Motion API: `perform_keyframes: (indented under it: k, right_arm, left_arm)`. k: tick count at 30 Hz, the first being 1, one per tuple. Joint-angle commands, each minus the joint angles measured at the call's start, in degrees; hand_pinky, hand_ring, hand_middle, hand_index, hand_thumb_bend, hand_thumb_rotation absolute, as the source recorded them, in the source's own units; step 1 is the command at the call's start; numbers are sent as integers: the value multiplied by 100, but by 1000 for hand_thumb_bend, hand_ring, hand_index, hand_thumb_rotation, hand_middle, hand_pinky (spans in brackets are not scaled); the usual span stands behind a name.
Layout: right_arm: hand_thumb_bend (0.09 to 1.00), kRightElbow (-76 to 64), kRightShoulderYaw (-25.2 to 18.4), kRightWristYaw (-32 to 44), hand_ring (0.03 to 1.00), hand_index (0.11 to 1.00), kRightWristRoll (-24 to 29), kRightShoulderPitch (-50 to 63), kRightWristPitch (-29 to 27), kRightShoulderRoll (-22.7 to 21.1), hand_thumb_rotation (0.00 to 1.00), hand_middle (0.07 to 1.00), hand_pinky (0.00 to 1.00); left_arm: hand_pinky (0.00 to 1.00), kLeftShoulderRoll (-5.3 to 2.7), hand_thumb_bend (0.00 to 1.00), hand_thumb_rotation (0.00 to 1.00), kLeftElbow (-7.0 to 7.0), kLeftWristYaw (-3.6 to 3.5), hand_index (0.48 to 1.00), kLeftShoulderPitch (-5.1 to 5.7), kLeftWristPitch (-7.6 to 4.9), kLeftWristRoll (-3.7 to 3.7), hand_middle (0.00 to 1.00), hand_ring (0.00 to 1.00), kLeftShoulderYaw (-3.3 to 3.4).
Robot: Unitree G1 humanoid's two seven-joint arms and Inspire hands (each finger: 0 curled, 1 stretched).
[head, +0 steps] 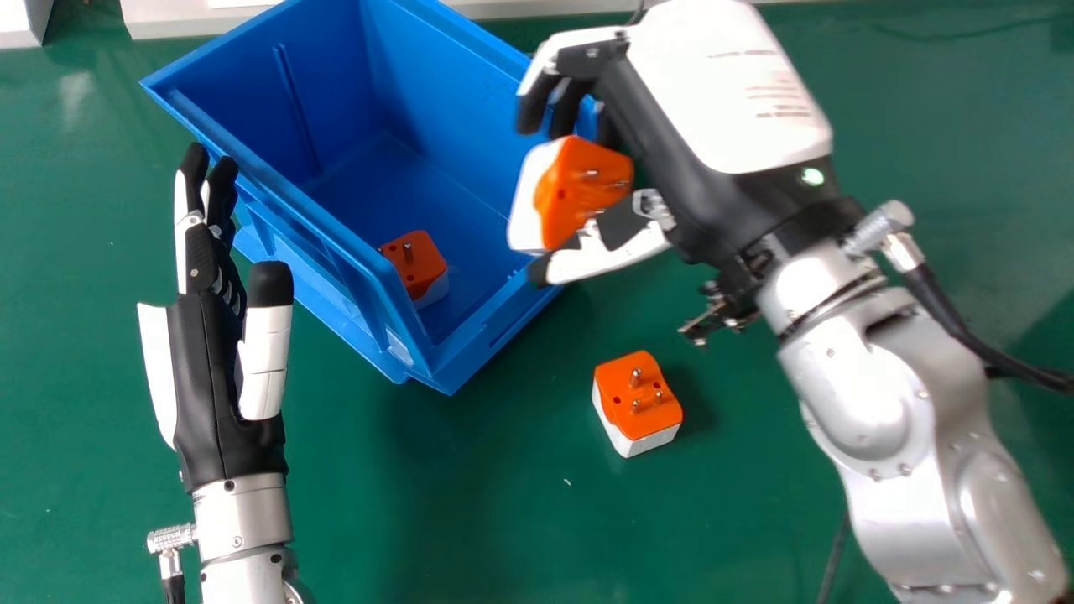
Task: Pick all objects and put in blue box
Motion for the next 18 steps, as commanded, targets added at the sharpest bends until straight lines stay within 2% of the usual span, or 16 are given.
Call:
perform_keyframes:
  k: [1, 5, 10, 18]
  right_arm:
    - [509, 43, 93, -114, 362, 521, -181, -353, -127, 9, 0, 458, 226]
    - [508, 288, 241, -54, 362, 523, -172, -590, -169, 118, 0, 459, 227]
    - [510, 701, 457, -185, 368, 519, -231, -822, -260, 261, 0, 467, 218]
    - [512, 1946, 719, -1048, 387, 505, -88, -1150, -1095, 307, 0, 489, 213]
  left_arm:
    - [998, -25, 994, 939, -128, -17, 960, 14, -71, 0, 946, 963, -30]
    - [997, -22, 995, 938, -112, 30, 960, 5, -87, 65, 945, 963, -19]
    - [997, -47, 995, 938, -85, 51, 960, -19, -92, 85, 945, 962, -36]
    - [993, -59, 991, 944, -52, 150, 962, -56, -129, 175, 946, 963, -37]
